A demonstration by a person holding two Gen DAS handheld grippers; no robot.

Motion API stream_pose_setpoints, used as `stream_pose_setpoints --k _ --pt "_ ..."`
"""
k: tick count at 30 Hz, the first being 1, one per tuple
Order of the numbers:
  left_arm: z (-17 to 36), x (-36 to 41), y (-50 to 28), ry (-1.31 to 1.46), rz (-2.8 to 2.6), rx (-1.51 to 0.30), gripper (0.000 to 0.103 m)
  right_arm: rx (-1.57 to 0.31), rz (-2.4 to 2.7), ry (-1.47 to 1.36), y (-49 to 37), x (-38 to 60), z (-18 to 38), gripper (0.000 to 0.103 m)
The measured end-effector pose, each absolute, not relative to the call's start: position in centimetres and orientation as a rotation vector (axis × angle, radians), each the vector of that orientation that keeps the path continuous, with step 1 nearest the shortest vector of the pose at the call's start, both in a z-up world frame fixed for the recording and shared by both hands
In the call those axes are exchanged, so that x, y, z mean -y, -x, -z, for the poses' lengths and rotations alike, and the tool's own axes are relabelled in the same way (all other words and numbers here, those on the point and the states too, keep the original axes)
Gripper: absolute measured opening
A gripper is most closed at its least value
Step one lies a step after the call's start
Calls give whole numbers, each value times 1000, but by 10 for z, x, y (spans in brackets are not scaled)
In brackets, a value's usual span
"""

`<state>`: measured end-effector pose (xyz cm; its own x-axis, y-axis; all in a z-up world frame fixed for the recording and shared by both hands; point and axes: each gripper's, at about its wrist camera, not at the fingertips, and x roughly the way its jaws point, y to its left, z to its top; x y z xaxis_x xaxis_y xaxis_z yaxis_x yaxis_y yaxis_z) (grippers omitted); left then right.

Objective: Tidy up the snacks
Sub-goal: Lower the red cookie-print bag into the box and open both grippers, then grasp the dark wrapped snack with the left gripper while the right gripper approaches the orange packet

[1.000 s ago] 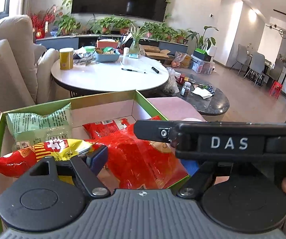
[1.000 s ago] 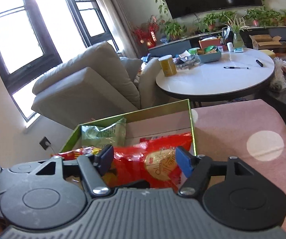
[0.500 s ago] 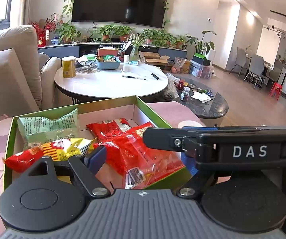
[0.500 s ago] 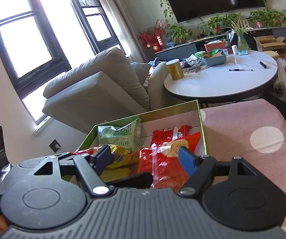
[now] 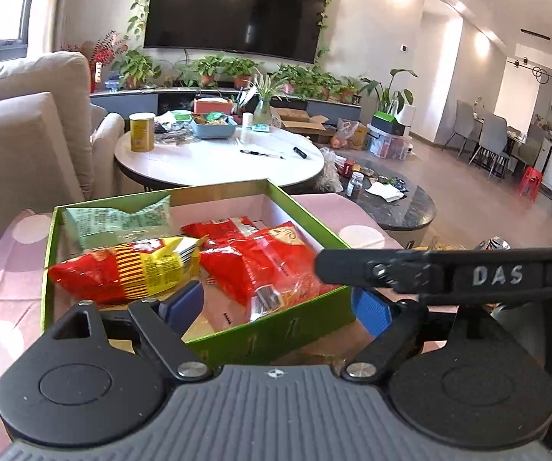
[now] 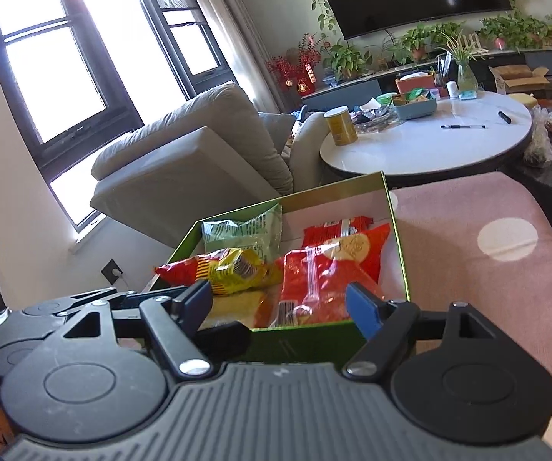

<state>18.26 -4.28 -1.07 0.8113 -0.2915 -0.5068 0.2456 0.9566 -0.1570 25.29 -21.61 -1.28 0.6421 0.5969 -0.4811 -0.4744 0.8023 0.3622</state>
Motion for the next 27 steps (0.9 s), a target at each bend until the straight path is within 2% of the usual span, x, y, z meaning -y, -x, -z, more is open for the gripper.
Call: stream_pose_setpoints --k 27 --pt "12 -27 -102 180 164 -547 86 -691 -640 -318 -187 215 9 58"
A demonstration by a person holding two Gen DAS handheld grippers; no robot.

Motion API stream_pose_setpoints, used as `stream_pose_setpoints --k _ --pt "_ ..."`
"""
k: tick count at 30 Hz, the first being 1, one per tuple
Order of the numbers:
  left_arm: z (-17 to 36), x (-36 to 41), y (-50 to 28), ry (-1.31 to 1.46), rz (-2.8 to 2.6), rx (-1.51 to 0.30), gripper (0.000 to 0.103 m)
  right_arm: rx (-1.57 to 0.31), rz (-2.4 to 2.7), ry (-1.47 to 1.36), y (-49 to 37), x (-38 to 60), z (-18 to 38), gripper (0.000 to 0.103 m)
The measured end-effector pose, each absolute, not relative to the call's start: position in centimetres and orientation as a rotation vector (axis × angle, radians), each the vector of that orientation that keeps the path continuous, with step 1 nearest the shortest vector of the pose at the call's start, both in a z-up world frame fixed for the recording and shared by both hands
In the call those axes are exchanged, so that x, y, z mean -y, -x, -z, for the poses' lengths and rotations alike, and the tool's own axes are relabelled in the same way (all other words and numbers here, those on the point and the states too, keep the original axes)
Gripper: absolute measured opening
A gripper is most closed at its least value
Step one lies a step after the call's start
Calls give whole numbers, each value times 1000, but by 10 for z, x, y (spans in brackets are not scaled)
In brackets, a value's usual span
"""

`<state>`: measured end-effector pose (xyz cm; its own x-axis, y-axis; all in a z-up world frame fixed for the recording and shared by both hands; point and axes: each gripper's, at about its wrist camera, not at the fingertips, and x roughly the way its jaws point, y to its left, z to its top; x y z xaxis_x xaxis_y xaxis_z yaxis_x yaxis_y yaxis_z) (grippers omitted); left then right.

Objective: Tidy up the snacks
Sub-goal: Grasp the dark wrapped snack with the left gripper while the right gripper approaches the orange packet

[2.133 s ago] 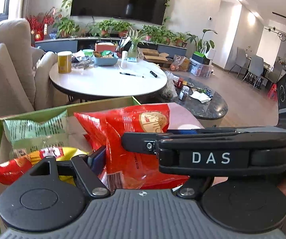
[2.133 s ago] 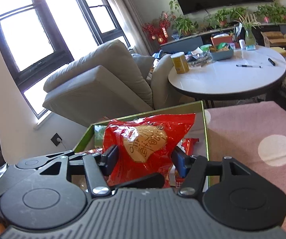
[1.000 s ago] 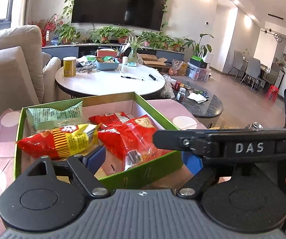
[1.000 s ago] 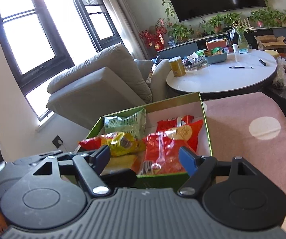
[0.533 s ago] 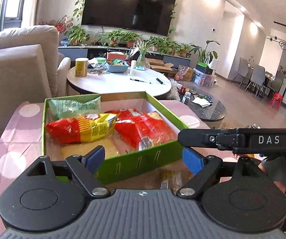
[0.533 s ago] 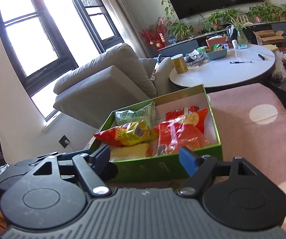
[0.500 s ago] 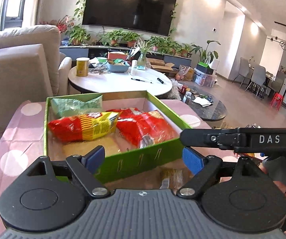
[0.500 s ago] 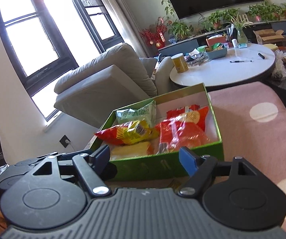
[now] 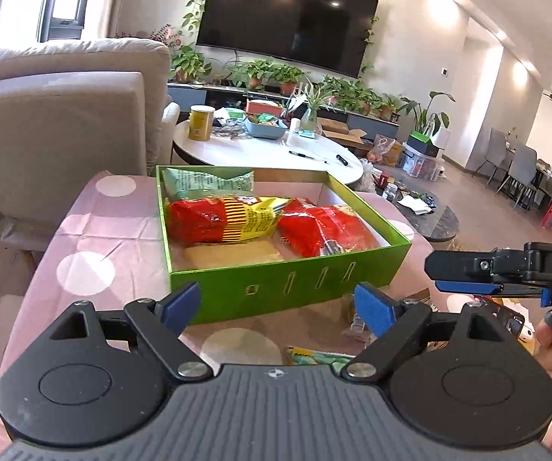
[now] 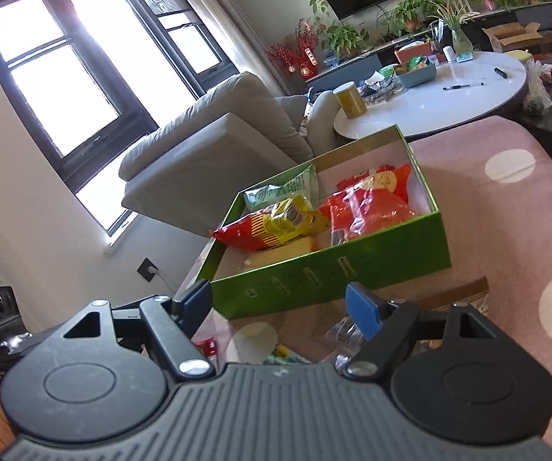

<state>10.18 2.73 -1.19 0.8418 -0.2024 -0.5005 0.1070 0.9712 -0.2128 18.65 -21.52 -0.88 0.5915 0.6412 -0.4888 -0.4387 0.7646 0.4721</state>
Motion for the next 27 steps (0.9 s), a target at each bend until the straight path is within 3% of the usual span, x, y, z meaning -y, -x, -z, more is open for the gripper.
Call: stream_pose_setpoints --k 10,27 --pt "13 -54 -79 203 111 -544 88 -691 -625 -238 -164 200 9 58" --pt "62 -71 -87 213 23 -660 89 -710 -538 -168 -139 176 29 58"
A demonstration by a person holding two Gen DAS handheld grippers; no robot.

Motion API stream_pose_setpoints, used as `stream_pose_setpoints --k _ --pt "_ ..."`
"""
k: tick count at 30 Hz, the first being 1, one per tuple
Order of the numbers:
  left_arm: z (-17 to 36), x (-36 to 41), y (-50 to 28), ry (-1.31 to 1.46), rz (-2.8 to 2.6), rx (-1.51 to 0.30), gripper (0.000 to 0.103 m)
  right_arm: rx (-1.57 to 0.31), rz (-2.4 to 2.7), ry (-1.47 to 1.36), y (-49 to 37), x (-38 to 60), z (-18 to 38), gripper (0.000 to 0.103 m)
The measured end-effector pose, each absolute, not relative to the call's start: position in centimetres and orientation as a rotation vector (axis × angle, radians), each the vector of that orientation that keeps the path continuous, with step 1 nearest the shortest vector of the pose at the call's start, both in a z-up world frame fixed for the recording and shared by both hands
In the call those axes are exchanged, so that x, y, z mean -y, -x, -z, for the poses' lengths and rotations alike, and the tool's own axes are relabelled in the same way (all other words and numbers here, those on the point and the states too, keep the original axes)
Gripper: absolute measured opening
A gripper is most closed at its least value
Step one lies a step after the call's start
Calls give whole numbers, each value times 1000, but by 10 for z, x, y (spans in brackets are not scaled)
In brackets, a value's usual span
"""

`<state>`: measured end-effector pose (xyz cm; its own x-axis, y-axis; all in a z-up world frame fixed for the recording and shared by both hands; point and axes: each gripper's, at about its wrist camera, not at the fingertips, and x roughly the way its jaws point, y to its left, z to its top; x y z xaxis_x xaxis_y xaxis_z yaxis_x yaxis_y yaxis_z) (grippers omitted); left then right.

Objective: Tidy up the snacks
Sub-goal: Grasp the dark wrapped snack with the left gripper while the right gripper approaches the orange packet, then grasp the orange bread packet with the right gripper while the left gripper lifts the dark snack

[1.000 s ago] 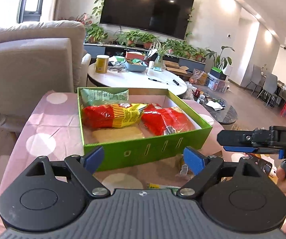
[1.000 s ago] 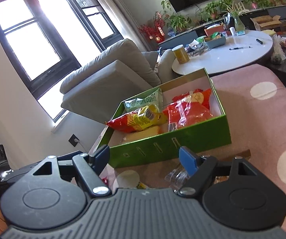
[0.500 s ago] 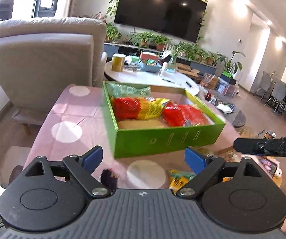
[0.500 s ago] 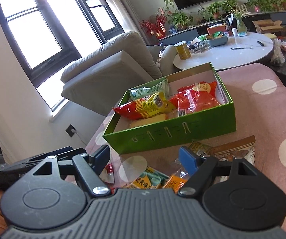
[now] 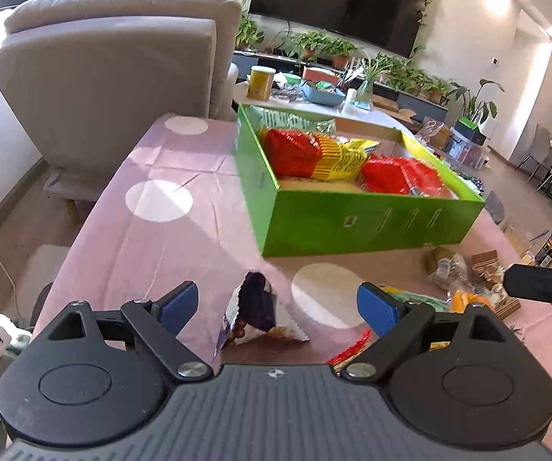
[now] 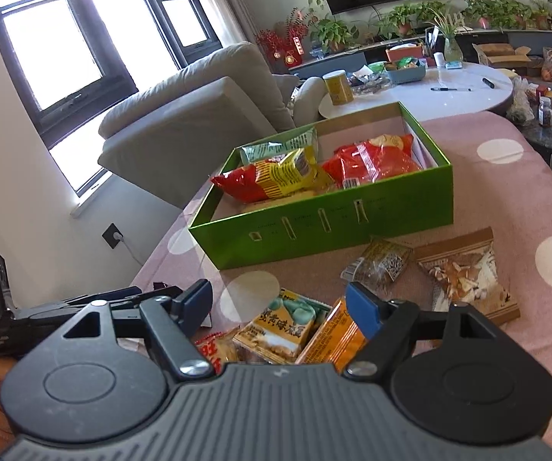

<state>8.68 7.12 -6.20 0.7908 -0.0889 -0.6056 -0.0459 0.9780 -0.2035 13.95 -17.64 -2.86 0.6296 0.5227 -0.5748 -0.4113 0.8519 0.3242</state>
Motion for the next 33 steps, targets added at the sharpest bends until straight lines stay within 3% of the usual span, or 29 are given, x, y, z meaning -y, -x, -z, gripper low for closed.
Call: stream_pose_setpoints --k 20,24,28,33 --pt "89 -69 -104 183 -11 -716 85 -759 -453 -126 -144 176 49 58" --pt "90 -70 -105 183 -21 -709 74 -775 -435 -114 -146 176 53 58" --pt "89 -71 -104 158 -44 -705 45 -779 -396 -72 -144 173 56 58" --pt "89 -70 -102 155 -41 -701 40 -813 -329 -14 -145 167 66 58"
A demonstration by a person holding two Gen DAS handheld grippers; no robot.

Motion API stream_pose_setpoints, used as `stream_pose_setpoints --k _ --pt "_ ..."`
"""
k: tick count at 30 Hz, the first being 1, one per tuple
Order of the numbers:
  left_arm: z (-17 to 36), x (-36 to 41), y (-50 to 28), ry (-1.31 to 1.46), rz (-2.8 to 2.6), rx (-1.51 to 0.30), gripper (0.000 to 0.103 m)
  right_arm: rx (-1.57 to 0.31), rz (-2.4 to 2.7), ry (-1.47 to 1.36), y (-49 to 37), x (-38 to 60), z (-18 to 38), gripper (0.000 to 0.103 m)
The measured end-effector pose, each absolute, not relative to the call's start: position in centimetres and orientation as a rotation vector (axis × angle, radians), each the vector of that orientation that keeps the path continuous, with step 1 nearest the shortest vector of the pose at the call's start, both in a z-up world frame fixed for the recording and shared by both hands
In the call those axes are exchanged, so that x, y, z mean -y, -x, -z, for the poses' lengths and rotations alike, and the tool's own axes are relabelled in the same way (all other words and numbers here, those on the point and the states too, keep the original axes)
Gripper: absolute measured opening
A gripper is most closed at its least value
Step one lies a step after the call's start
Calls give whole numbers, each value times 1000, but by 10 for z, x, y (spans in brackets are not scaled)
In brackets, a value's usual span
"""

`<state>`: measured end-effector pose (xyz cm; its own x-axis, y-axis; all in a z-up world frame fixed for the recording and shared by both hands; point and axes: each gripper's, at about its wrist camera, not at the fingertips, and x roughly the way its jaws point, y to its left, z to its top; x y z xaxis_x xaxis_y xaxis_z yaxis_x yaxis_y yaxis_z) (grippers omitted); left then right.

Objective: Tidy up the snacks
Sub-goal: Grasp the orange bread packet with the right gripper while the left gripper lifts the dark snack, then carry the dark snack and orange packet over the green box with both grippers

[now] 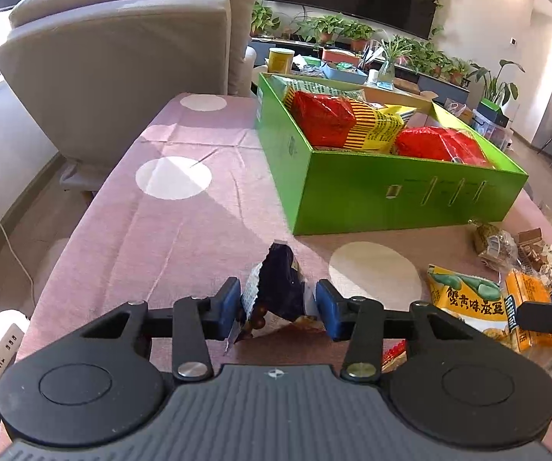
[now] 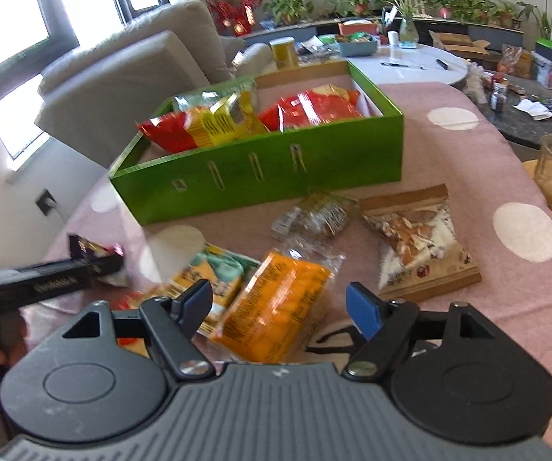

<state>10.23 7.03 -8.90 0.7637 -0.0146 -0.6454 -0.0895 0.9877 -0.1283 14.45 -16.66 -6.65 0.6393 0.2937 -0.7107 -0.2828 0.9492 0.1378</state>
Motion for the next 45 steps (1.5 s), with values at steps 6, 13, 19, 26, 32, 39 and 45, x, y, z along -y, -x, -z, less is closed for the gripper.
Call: stream_pose_setpoints --k 6,13,19,26,32,39,45 --pt "88 -71 -99 174 -40 -694 39 -840 -315 -23 -149 168 74 58" --pt "76 -67 -91 167 -19 -652 39 -810 -363 15 -146 167 73 55" --pt "64 -62 -85 156 -3 -611 40 -792 -366 4 -142 172 68 53" --pt "53 -56 -80 147 19 -587 40 -711 -408 -3 -134 178 46 53" --pt "46 -50 -80 135 43 -575 40 -627 -470 -23 -134 176 24 53" --pt "26 -45 -88 118 70 -535 40 -556 -528 -6 -151 160 0 53" --pt "4 -39 -108 117 116 -494 40 -535 -563 -16 -179 143 -15 53"
